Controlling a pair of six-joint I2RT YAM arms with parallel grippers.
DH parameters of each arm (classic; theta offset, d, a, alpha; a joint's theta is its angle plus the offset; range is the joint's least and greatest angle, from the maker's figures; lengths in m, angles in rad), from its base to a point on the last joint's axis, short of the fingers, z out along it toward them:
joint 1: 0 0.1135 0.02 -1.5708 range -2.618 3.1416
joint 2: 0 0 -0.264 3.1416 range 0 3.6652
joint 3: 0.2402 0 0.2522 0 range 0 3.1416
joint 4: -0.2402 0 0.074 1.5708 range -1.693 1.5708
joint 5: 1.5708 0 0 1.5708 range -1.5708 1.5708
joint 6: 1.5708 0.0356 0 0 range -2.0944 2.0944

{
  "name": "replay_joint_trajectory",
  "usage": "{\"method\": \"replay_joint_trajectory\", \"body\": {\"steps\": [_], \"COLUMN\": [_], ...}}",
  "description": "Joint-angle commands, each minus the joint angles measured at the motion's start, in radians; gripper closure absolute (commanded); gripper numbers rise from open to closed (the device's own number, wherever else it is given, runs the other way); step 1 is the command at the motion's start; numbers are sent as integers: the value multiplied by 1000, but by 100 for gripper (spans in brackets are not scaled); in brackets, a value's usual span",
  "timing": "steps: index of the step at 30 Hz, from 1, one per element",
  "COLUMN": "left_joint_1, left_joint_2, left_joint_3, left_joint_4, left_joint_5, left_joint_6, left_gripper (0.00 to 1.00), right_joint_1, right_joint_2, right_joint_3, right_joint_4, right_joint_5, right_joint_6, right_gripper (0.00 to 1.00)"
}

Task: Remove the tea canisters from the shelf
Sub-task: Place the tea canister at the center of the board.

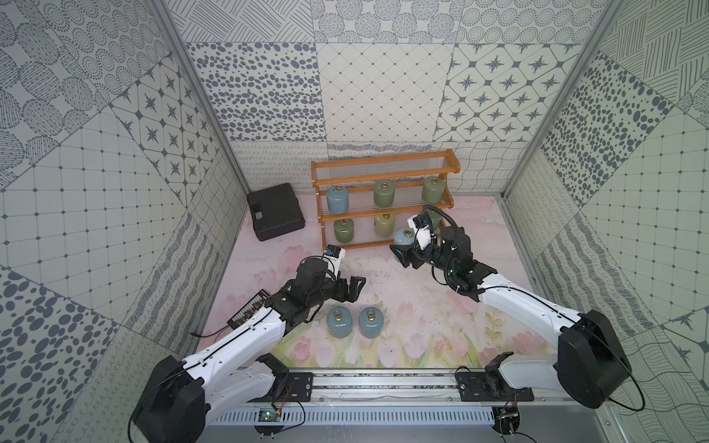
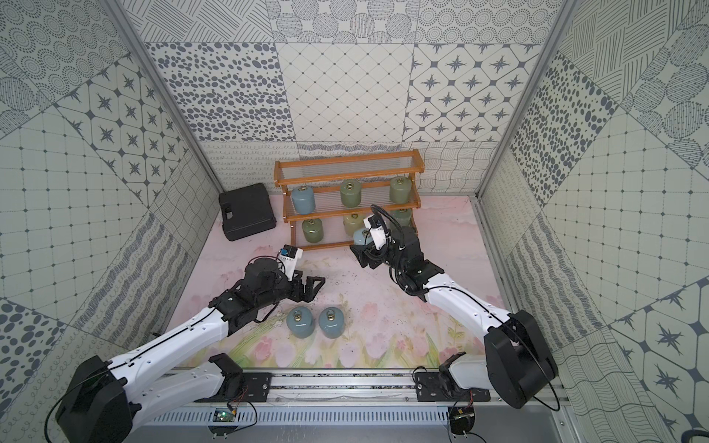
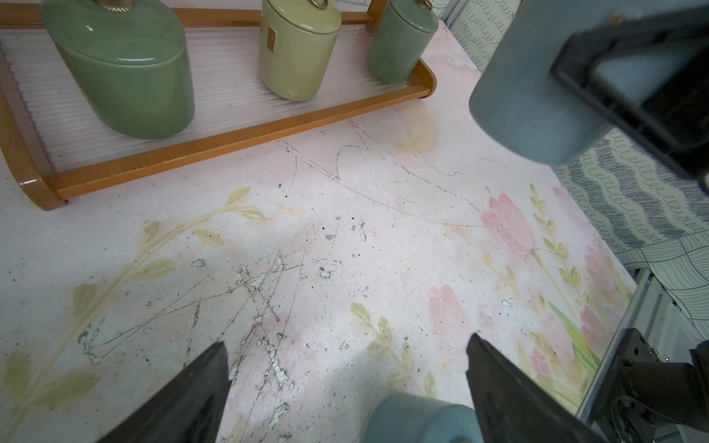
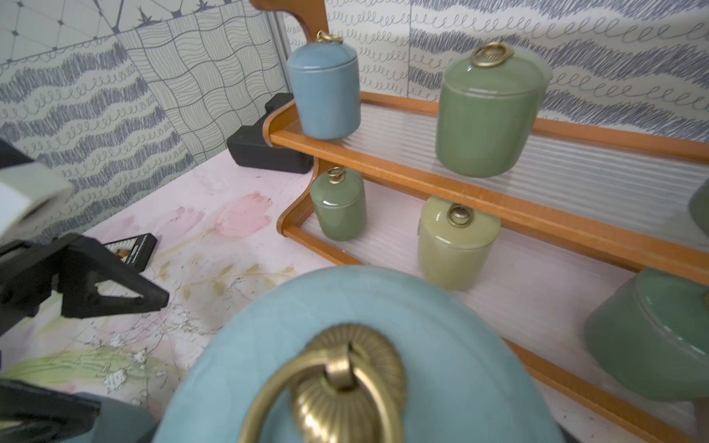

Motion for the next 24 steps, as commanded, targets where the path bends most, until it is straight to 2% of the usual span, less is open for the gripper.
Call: {"method": "replay_joint_trajectory", "body": {"steps": [1,12,24], "left_joint_1": [7,7,7], "left_joint_2": [-31,-97,-133], "left_joint_3": [11,-35,-88], "left_joint_4": [-42,-51,-20], "left_joint_5": [-2,-8,3], "left_joint_6": [7,-29,-79], "left_gripper": [0,0,0], "right_joint_1": [51,214,350], "right_joint_2": [-64,-128,-101], "right_joint_3": [-62,-339,-499], "right_joint_4": [218,388,518], "right_joint_5": [72,273,371], "right_joint_6": [22,98,116], "right_gripper": [25,26,26]}}
